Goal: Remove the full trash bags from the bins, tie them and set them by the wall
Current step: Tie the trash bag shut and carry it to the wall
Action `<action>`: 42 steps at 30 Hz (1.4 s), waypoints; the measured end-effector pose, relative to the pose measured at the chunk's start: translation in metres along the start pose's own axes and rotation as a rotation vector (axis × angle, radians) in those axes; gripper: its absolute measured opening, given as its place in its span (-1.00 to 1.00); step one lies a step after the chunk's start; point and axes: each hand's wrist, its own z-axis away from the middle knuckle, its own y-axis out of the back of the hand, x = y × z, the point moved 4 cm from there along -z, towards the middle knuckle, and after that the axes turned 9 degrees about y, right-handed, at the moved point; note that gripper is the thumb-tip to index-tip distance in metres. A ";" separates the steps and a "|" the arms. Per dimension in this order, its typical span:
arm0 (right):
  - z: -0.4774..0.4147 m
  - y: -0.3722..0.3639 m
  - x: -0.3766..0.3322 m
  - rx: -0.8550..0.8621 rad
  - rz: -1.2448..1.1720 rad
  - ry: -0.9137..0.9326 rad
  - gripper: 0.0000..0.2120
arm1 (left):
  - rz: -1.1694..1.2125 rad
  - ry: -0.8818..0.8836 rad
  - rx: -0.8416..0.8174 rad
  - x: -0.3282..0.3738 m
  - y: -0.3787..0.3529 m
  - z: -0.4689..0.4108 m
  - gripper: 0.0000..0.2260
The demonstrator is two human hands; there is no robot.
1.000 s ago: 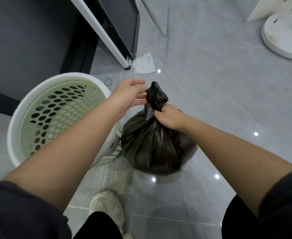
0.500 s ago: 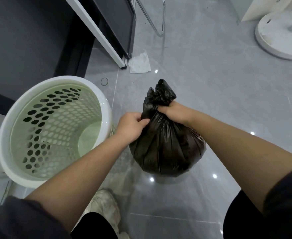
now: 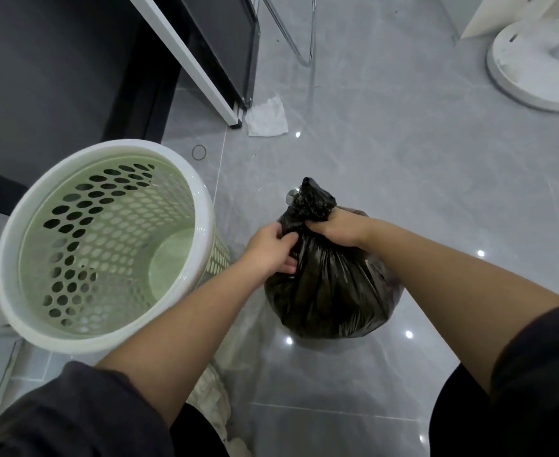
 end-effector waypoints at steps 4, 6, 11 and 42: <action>-0.002 0.001 0.003 -0.039 -0.151 -0.064 -0.71 | -0.207 -0.242 0.126 0.031 0.025 0.006 -0.84; -0.001 0.000 0.001 -0.105 -0.248 -0.088 -0.77 | -0.292 -0.317 0.132 0.051 0.033 0.014 -0.80; 0.002 -0.009 -0.008 -0.324 -0.425 -0.099 -0.80 | -0.481 -0.324 -0.037 0.092 0.038 0.026 -0.88; 0.029 -0.012 -0.034 -0.501 0.104 0.006 -0.85 | -1.275 -0.607 -0.108 0.050 0.029 0.056 -0.81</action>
